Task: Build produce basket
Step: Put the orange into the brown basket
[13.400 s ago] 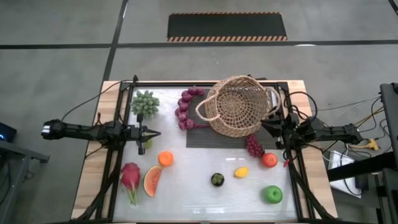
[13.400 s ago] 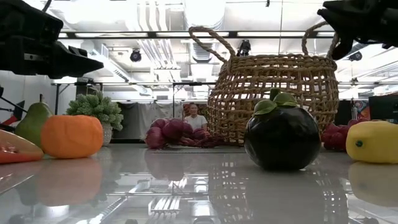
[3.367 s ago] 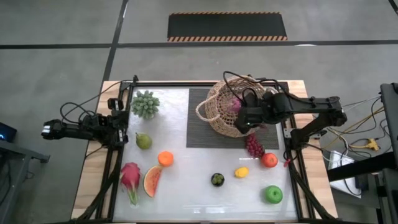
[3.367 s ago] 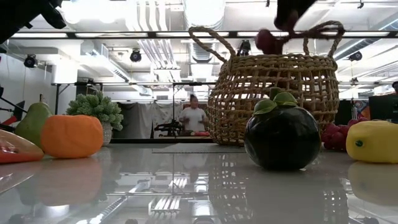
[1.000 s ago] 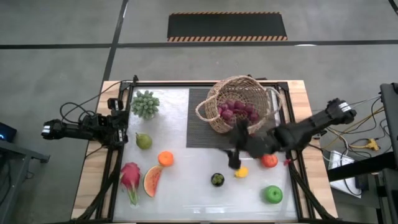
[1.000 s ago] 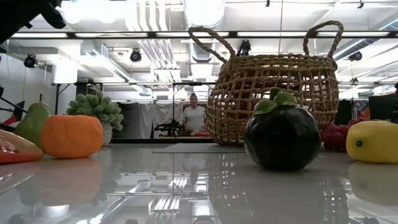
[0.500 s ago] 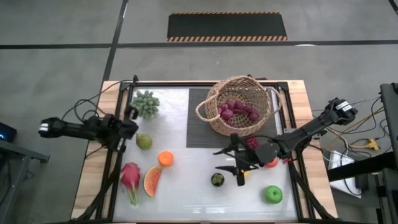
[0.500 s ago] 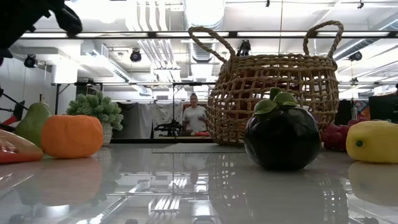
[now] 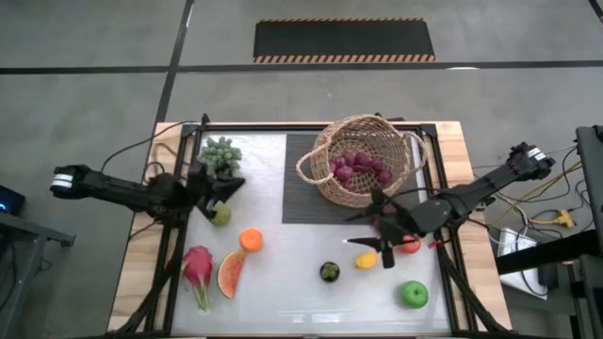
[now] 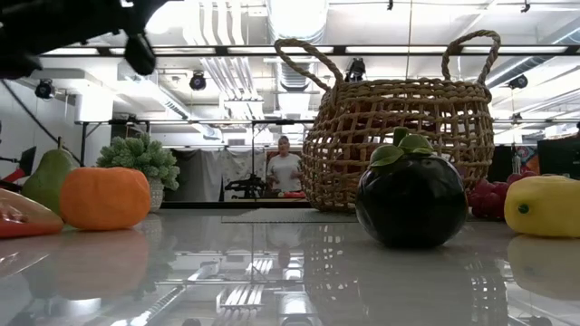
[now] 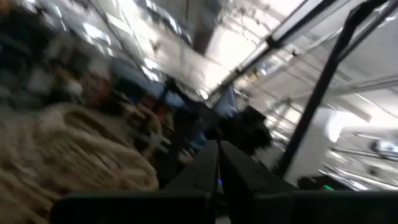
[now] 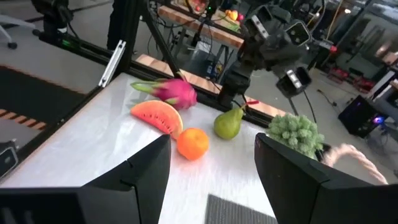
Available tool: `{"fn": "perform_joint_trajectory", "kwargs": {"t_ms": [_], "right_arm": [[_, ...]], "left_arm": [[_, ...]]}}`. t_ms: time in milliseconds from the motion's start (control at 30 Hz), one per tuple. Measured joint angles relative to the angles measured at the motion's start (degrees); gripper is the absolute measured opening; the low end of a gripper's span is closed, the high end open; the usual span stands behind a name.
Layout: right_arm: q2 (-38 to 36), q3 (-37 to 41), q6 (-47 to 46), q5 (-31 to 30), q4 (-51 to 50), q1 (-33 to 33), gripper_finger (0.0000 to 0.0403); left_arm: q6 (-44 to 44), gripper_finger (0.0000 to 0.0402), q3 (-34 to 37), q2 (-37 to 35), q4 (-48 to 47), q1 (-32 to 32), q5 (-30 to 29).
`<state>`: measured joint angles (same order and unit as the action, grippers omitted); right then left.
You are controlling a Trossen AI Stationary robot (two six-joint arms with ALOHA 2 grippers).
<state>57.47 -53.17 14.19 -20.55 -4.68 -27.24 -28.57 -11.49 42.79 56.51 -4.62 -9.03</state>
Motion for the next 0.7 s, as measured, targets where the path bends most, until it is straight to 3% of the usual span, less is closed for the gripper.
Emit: {"fn": "perform_joint_trajectory", "kwargs": {"t_ms": [133,200,500,700], "right_arm": [[-2.96,0.0,-2.86,0.03,-4.37,0.0,0.0216],[-3.64,0.0,-4.31,0.09,-6.07,0.0,0.0216],[-4.13,0.02,-5.98,6.78,-10.5,-0.02,0.0217],[-4.11,0.02,-6.15,7.52,-10.6,-0.02,0.0217]], "left_arm": [[-6.1,0.0,-5.07,4.35,-3.62,-0.96,5.18],[-7.38,0.0,-7.77,5.82,-9.98,-1.85,5.58],[-12.87,0.0,-25.04,14.45,-53.97,-5.88,5.72],[-12.71,0.0,-38.21,21.59,-80.42,-9.39,7.19]]}}
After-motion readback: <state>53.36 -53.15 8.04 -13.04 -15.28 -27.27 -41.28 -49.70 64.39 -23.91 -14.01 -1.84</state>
